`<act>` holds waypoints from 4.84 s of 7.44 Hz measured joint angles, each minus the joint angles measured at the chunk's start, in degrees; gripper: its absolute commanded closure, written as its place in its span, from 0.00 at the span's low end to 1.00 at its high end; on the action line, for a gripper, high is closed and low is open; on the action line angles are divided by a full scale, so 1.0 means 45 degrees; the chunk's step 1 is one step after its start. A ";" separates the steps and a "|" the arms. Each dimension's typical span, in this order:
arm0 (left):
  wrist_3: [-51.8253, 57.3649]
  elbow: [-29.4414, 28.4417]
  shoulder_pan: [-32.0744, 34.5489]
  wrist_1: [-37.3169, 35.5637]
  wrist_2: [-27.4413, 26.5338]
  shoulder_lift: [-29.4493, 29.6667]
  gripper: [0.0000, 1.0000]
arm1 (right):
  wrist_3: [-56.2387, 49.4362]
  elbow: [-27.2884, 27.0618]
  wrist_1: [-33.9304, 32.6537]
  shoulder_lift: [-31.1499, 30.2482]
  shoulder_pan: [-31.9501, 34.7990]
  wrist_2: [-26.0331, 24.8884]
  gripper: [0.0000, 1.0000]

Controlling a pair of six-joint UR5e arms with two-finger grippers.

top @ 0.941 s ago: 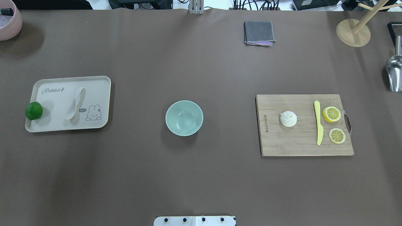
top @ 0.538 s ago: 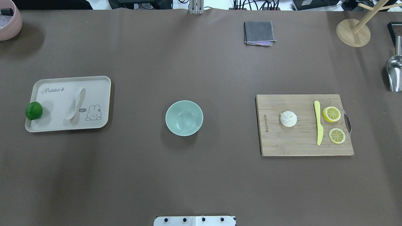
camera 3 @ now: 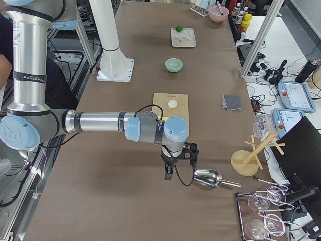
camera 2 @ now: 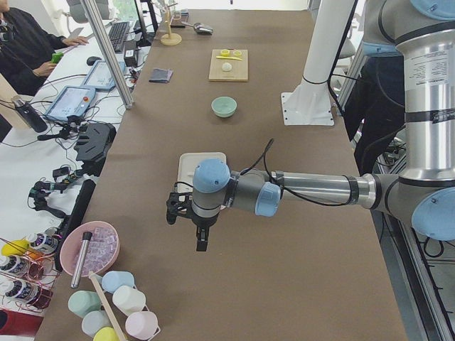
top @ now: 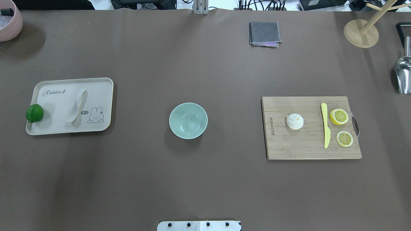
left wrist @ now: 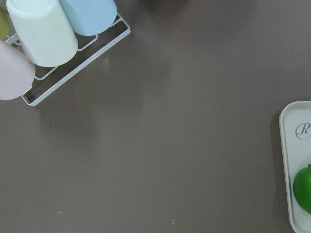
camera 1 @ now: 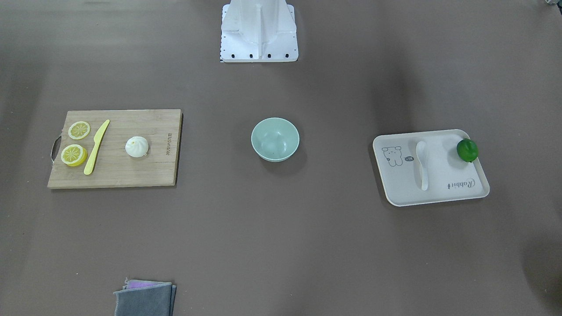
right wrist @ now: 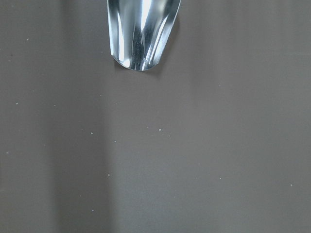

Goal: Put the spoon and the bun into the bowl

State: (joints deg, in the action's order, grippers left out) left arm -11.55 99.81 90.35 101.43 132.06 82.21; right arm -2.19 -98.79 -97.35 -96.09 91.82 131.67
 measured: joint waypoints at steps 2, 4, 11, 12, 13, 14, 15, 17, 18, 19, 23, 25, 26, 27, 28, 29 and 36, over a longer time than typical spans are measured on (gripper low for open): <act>-0.0014 0.0019 0.0000 0.0043 -0.0015 0.0021 0.02 | 0.0011 -0.0015 -0.0006 -0.0023 -0.0023 0.0006 0.00; -0.0054 0.0044 0.0000 0.0073 -0.0012 0.0016 0.02 | 0.0018 -0.0025 -0.0008 -0.0032 -0.0032 0.0016 0.00; -0.0106 0.0100 -0.0071 0.0091 -0.0010 0.0018 0.02 | 0.0036 -0.0034 0.0009 -0.0016 -0.0119 0.0011 0.00; -0.0112 0.0110 -0.0088 0.0095 -0.0006 0.0045 0.02 | 0.0038 -0.0043 0.0010 -0.0009 -0.0138 0.0015 0.00; -0.0164 0.0164 -0.0185 0.0101 0.0002 0.0110 0.02 | 0.0038 -0.0050 0.0011 0.0008 -0.0181 0.0013 0.00; -0.0344 0.0280 -0.0455 0.0106 0.0007 0.0264 0.02 | 0.0038 -0.0059 0.0011 0.0036 -0.0247 0.0005 0.00; -0.0591 0.0394 -0.0827 0.0147 0.0009 0.0514 0.02 | 0.0038 -0.0075 0.0011 0.0077 -0.0294 0.0003 0.00; -0.0836 0.0538 -0.1606 0.0960 0.0036 0.1024 0.02 | 0.0026 -0.0091 0.0015 0.0211 -0.0318 0.0126 0.00; -0.0936 0.0568 -0.2092 0.1864 0.0065 0.1253 0.02 | 0.0025 -0.0094 0.0122 0.0257 -0.0330 0.0265 0.00; -0.1362 0.0545 -0.2611 0.2698 0.0088 0.1452 0.02 | 0.0028 -0.0096 0.0484 0.0277 -0.0350 0.0538 0.00; -0.4424 -0.0506 -0.5124 0.3599 -0.0528 0.3431 0.02 | 0.0001 -0.0036 0.1459 0.0308 -0.0669 0.1390 0.00; -0.5733 -0.0654 -0.6439 0.3777 -0.1908 0.3738 0.02 | 0.0145 -0.0009 0.1466 0.0388 -0.0758 0.1528 0.00; -0.6363 -0.0840 -0.7171 0.3815 -0.2656 0.3882 0.02 | 0.0354 -0.0031 0.1467 0.0479 -0.0849 0.1786 0.00; -0.6901 -0.1145 -0.7775 0.3856 -0.3147 0.4091 0.02 | 0.0580 -0.0073 0.1482 0.0616 -0.1050 0.2260 0.00; -0.7205 -0.1569 -0.8182 0.3875 -0.3366 0.4376 0.02 | 0.0962 -0.0094 0.1490 0.0873 -0.1311 0.2539 0.00; -0.7327 -0.2005 -0.8419 0.3916 -0.3446 0.4634 0.03 | 0.1482 -0.0101 0.1494 0.1206 -0.1596 0.2643 0.00; -0.7428 -0.3589 -0.8846 0.5158 -0.3479 0.4940 0.35 | 0.4178 -0.0026 0.1496 0.3063 -0.3451 0.2458 0.00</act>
State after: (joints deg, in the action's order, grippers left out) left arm -44.98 83.66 50.55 124.64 116.40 104.43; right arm 16.60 -98.91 -90.61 -82.31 76.29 142.73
